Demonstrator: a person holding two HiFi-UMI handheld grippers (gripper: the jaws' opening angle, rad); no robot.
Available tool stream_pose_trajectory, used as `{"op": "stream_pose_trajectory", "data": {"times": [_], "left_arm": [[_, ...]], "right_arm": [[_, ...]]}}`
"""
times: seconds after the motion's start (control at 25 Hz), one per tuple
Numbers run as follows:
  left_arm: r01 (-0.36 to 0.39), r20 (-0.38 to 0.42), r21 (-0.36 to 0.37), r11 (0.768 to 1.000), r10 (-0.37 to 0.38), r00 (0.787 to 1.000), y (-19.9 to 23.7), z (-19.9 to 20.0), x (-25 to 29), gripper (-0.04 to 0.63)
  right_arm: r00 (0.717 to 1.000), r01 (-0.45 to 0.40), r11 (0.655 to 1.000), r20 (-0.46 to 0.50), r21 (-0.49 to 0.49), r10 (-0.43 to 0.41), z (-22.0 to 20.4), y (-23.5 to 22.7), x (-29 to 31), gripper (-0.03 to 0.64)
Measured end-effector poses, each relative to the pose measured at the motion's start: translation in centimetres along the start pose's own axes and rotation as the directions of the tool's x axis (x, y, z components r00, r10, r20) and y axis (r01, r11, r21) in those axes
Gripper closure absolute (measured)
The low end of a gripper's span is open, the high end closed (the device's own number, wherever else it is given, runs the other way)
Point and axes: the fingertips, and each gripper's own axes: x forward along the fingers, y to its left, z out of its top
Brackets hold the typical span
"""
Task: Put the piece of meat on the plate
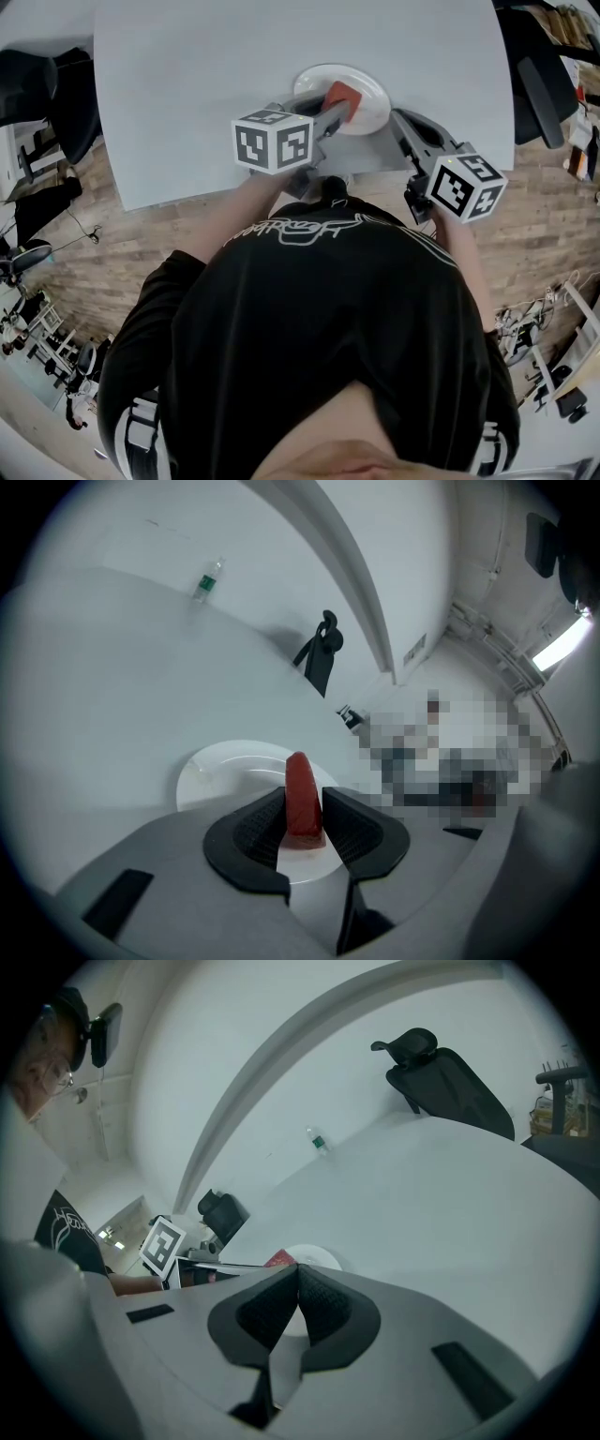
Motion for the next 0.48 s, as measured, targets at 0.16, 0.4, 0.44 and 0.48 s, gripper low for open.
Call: {"op": "stream_pose_trajectory", "data": {"times": [0.16,0.4,0.44,0.48], "left_arm": [[-0.039,-0.011,0.062,0.997,0.039,0.999,0.32,-0.13,0.13,0.466],[-0.087,-0.028,0.153,0.984,0.092,0.995,0.61,-0.21,0.17,0.436],[-0.094,-0.028,0.16,0.983,0.1,0.995,0.73,-0.2,0.17,0.43],[-0.102,-0.027,0.165,0.981,0.108,0.994,0.86,-0.16,0.15,0.426]], "right_arm": [[1.0,0.002,1.0,-0.002,0.0,-0.002,-0.13,-0.14,0.03,0.611],[1.0,0.001,1.0,-0.006,0.006,-0.001,-0.21,-0.32,0.07,0.611],[1.0,0.0,1.0,-0.006,0.006,0.0,-0.24,-0.32,0.09,0.611],[1.0,-0.001,1.0,-0.006,0.006,0.001,-0.26,-0.31,0.11,0.611]]}}
